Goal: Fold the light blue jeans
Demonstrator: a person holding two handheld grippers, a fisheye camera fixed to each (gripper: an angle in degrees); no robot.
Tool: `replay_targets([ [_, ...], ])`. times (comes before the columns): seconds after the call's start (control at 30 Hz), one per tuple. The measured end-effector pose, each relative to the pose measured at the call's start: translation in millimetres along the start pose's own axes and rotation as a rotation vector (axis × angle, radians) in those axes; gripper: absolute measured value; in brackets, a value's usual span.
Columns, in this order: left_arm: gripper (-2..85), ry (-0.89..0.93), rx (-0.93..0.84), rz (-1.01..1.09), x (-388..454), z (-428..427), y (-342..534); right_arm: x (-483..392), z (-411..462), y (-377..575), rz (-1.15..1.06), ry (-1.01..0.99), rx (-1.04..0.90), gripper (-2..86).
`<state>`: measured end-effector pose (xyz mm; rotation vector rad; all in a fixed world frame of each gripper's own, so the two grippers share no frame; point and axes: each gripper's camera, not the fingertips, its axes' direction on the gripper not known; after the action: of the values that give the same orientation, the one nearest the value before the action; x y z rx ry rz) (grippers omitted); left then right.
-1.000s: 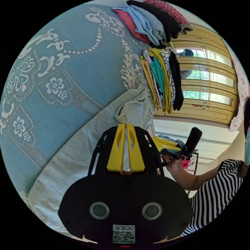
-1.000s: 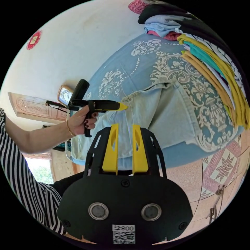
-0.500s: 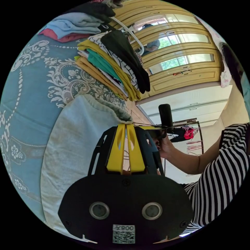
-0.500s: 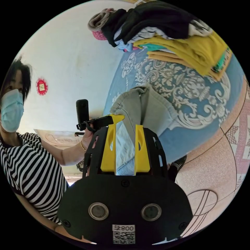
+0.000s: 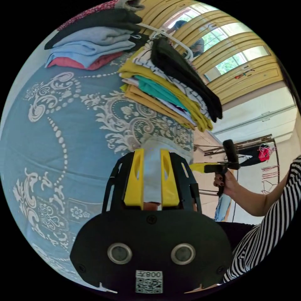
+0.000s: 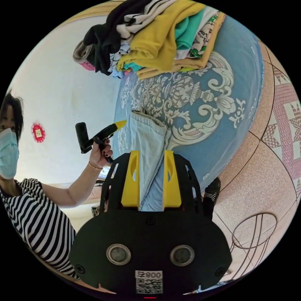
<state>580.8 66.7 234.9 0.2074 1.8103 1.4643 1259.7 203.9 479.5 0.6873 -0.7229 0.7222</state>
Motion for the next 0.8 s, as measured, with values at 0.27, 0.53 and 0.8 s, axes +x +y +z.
replay_targets([
  [0.27,1.7,0.007,-0.105,0.043,-6.5,38.4,-17.1,-16.6,8.4,-12.8,-0.011,0.104,0.003,2.0],
  [0.53,1.1,-0.021,0.023,0.128,21.0,8.6,-18.6,-46.4,0.2,0.8,-0.076,0.082,0.042,0.6],
  [0.8,6.6,-0.102,-0.07,0.045,9.9,39.4,-44.2,-42.0,12.3,7.7,0.032,0.119,0.053,4.3],
])
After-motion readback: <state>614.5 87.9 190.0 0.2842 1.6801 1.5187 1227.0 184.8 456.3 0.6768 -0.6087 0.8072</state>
